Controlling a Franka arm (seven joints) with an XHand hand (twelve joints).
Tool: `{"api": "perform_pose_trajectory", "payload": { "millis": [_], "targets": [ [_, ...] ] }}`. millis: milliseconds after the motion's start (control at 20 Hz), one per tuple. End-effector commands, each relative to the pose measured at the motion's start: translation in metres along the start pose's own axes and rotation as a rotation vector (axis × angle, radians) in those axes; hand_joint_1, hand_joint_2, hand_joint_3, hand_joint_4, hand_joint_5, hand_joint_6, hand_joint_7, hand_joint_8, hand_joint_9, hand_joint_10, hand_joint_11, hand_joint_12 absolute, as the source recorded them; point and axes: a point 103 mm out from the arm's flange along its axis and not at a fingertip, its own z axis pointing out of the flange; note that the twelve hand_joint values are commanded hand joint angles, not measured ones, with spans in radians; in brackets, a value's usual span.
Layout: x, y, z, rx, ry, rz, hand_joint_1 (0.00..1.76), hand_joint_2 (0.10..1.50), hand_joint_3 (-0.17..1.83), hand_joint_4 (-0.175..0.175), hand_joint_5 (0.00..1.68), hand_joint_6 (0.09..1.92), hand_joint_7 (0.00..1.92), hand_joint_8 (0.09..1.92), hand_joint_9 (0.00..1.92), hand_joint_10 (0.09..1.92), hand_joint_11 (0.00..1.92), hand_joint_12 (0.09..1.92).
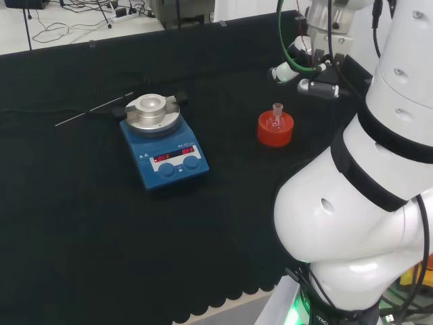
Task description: Pick up the round-bottom flask.
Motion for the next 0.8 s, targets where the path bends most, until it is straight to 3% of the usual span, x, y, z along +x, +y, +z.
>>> {"api": "perform_pose_trajectory", "payload": {
  "millis": [50, 800],
  "targets": [
    [-0.008, 0.019, 0.021, -0.027, -0.002, 0.010, 0.76, 0.78, 0.50, -0.024, 0.46, 0.13, 0.17, 0.65, 0.31, 0.71, 0.00, 1.28],
    [-0.016, 0.029, 0.064, 0.000, 0.015, 0.006, 0.85, 0.68, 0.58, -0.026, 0.57, 0.13, 0.19, 0.66, 0.36, 0.71, 0.00, 1.30]
  ]
}}
